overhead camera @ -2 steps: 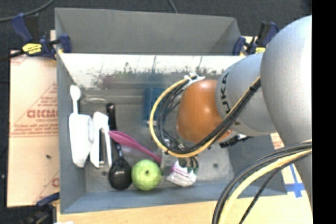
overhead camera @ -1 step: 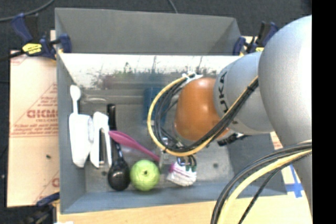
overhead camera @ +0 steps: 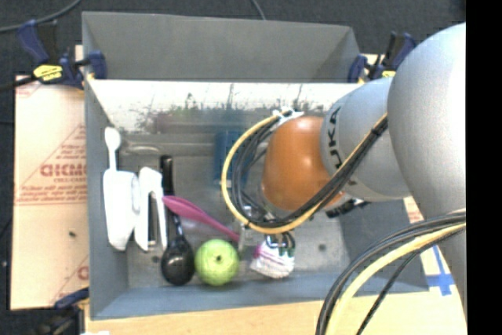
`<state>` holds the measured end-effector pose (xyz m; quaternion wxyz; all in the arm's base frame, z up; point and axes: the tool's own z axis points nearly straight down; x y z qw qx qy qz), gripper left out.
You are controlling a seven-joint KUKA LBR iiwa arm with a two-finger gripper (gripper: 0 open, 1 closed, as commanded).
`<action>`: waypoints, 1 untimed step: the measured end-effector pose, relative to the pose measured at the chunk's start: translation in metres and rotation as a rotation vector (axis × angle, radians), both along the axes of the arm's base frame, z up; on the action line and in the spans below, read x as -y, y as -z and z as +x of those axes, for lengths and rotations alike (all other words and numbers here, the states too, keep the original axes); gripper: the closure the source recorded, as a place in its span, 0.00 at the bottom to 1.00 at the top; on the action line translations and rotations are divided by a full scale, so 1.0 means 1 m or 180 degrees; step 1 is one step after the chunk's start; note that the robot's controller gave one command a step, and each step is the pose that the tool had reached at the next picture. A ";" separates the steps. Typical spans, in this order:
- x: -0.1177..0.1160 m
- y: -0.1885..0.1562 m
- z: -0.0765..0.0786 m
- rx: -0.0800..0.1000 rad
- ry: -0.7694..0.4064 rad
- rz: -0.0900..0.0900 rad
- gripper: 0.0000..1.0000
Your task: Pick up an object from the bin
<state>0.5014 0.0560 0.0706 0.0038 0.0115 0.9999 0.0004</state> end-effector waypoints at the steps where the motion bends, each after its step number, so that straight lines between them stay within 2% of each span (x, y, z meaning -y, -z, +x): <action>1: -0.009 0.000 0.006 0.0023 -0.0735 -0.0012 1.00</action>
Offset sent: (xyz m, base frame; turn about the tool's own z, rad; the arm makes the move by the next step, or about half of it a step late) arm 0.0047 0.0244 -0.0006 -0.2312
